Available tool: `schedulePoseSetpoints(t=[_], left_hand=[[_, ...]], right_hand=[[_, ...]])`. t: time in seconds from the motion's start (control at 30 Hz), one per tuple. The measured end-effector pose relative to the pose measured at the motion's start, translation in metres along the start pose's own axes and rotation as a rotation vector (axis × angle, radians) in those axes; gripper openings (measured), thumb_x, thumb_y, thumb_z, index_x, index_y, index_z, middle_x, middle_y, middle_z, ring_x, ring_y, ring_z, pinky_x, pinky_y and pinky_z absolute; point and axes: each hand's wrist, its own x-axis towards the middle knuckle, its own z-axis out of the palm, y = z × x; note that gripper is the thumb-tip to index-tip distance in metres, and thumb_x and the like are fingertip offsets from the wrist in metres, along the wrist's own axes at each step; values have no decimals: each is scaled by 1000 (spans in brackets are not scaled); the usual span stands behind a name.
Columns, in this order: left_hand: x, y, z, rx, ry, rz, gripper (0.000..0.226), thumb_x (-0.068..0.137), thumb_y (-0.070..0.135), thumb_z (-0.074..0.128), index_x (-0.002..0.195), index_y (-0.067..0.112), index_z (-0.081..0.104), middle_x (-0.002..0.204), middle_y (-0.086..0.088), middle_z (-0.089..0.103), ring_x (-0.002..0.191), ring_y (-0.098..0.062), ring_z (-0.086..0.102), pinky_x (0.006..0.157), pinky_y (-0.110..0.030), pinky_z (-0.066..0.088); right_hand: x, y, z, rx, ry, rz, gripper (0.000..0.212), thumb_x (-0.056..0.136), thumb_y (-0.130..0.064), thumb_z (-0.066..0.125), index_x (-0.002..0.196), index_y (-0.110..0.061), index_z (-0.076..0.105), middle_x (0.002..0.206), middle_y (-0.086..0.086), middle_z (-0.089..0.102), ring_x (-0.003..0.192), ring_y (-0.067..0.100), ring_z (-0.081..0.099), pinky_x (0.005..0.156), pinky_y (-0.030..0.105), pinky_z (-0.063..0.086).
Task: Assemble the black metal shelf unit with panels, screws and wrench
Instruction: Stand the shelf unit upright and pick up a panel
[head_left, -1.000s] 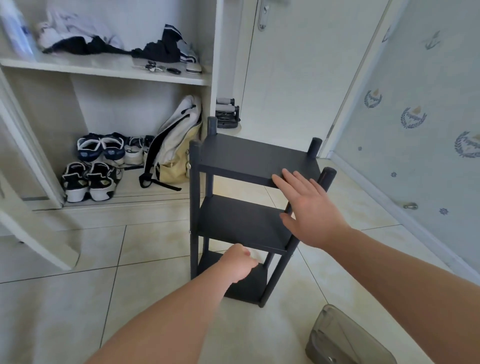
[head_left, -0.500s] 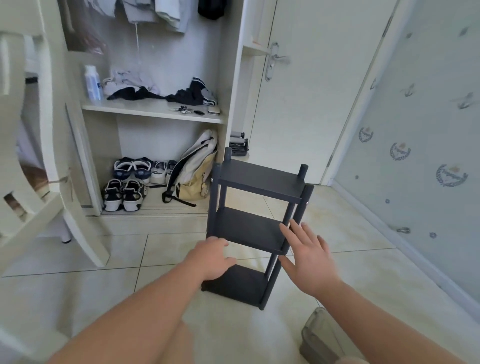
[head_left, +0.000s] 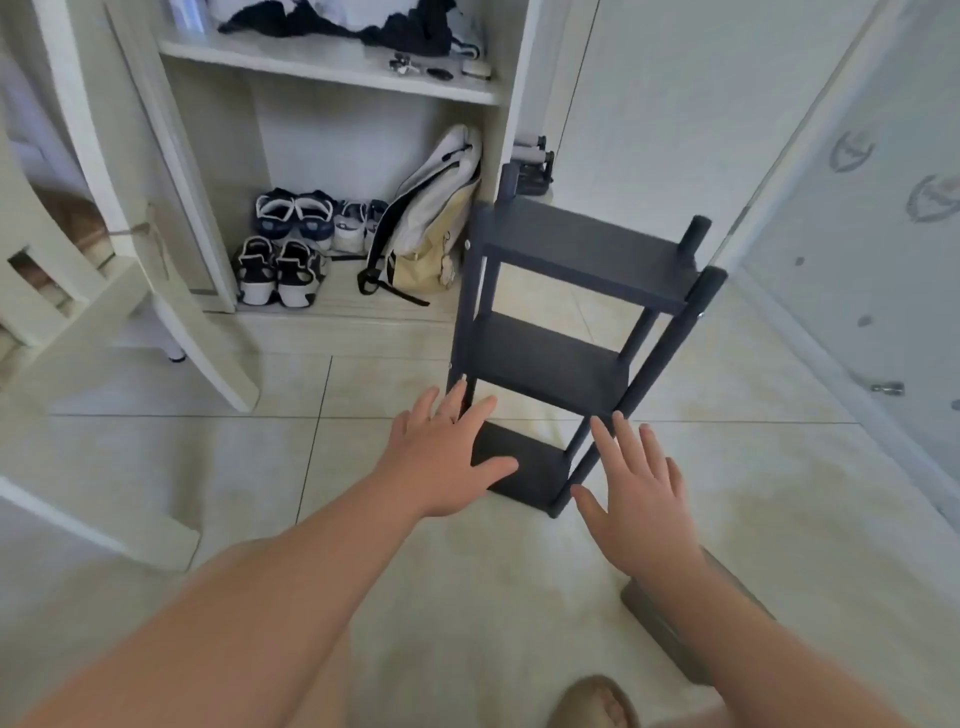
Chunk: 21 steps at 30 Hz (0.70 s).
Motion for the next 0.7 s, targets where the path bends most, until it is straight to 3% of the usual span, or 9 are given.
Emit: schedulePoseSetpoints(t=[0.13, 0.37, 0.53, 0.7], left_hand=[[39, -24, 12, -3, -54, -30, 77, 92, 73, 32, 155, 44, -1, 166, 9, -13, 152, -23, -16, 122, -53, 2], [78, -43, 44, -153, -230, -220, 77, 92, 73, 33, 156, 44, 2, 168, 5, -2, 153, -27, -9, 121, -55, 2], [44, -49, 33, -72, -231, -276, 77, 92, 73, 32, 157, 39, 7, 168, 2, 0, 153, -30, -9, 121, -57, 1], [0, -33, -38, -25, -295, -273, 81, 90, 77, 26, 157, 39, 2, 167, 2, -9, 152, -30, -15, 121, -57, -4]], right_hand=[[24, -8, 41, -19, -58, -71, 77, 99, -56, 44, 162, -33, 6, 170, -3, 2, 157, 30, 1, 124, 51, 11], [32, -22, 84, 25, -254, -84, 78, 97, -53, 50, 162, -30, 14, 170, 0, 9, 155, 36, 9, 120, 60, 16], [18, -37, 43, 36, -402, -107, 78, 98, -49, 51, 162, -28, 12, 170, 0, 5, 156, 35, 4, 121, 59, 13], [-2, -57, -48, 63, -513, -55, 77, 100, -47, 51, 162, -32, 8, 170, -4, 0, 157, 30, -2, 124, 55, 8]])
